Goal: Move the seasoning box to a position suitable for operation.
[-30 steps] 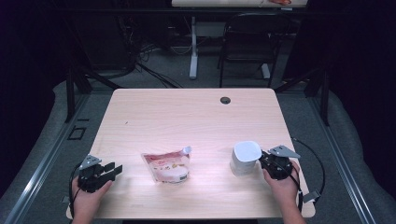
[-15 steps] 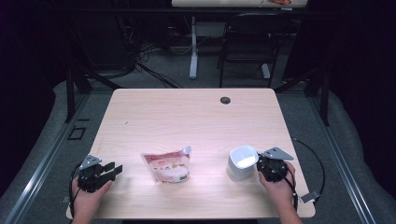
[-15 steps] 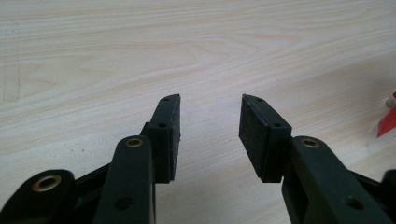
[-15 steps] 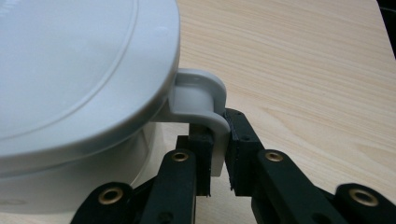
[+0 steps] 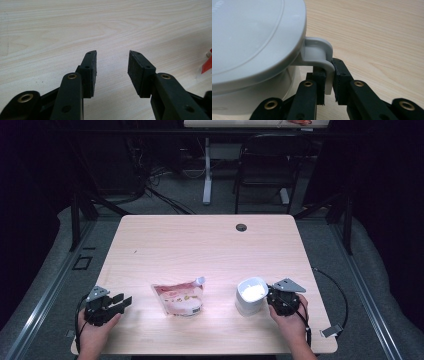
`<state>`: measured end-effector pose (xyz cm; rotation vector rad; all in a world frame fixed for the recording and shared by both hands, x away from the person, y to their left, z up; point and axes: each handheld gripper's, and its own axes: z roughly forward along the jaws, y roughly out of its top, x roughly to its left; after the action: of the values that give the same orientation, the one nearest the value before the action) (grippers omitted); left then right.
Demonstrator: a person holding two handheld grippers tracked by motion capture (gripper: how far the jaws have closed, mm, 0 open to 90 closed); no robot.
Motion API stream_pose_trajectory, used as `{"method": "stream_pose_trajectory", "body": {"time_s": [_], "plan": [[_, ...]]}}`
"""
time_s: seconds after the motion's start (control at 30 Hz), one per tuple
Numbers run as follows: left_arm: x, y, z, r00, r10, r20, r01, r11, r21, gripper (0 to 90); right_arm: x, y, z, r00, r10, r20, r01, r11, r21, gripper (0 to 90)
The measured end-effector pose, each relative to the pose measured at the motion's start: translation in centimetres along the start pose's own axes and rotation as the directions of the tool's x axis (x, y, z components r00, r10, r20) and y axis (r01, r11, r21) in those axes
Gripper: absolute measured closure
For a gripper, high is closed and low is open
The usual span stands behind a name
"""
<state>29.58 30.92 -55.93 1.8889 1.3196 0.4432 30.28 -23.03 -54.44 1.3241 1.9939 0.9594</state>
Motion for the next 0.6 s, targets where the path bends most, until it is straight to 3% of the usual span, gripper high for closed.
{"method": "stream_pose_trajectory", "body": {"time_s": [0.33, 0.6], "plan": [[-0.1, 0.0, 0.0, 1.0, 0.001, 0.005, -0.001, 0.9999, 0.01, 59.2, 1.4, 0.3, 0.6, 0.9997, -0.005, -0.022, 0.006, 1.0, 0.0, 81.7], [-0.2, 0.0, 0.1, 1.0, 0.002, 0.007, -0.002, 1.0, 0.005, 59.2, 1.1, 0.2, 0.4, 0.9984, 0.022, -0.051, -0.021, 1.0, 0.003, 80.2]]}}
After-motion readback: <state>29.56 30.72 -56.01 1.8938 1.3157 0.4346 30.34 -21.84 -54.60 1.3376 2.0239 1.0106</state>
